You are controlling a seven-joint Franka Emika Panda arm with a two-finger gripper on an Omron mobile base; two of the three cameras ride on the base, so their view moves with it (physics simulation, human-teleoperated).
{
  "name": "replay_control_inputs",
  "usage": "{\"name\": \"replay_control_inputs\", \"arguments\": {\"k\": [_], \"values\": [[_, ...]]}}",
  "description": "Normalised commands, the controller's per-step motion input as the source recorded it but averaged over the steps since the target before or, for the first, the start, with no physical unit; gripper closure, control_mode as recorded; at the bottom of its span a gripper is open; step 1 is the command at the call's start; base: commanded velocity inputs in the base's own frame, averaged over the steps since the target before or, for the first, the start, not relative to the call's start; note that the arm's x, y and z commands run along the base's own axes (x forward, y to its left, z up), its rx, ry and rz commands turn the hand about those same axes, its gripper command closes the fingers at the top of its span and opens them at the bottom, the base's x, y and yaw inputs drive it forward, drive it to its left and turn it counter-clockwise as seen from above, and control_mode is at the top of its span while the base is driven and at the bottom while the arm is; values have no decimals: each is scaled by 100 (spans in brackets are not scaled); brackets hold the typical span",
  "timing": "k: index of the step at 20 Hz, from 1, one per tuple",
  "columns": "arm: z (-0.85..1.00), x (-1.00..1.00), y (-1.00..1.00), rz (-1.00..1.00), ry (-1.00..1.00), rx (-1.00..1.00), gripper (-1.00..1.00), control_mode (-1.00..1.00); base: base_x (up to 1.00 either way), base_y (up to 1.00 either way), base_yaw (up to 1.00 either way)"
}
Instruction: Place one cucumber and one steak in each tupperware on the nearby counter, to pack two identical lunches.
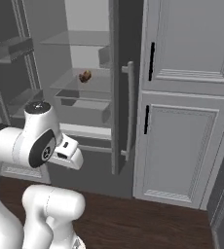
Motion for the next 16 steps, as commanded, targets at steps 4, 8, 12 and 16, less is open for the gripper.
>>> {"name": "replay_control_inputs", "arguments": {"k": [4,8,12,16], "values": [[0,0,0,0,0,0,-100,100,37,90,-2],[0,0,0,0,0,0,-100,100,84,59,0],[0,0,0,0,0,0,-100,100,100,17,0],[0,0,0,0,0,0,-100,100,69,-2,6]]}}
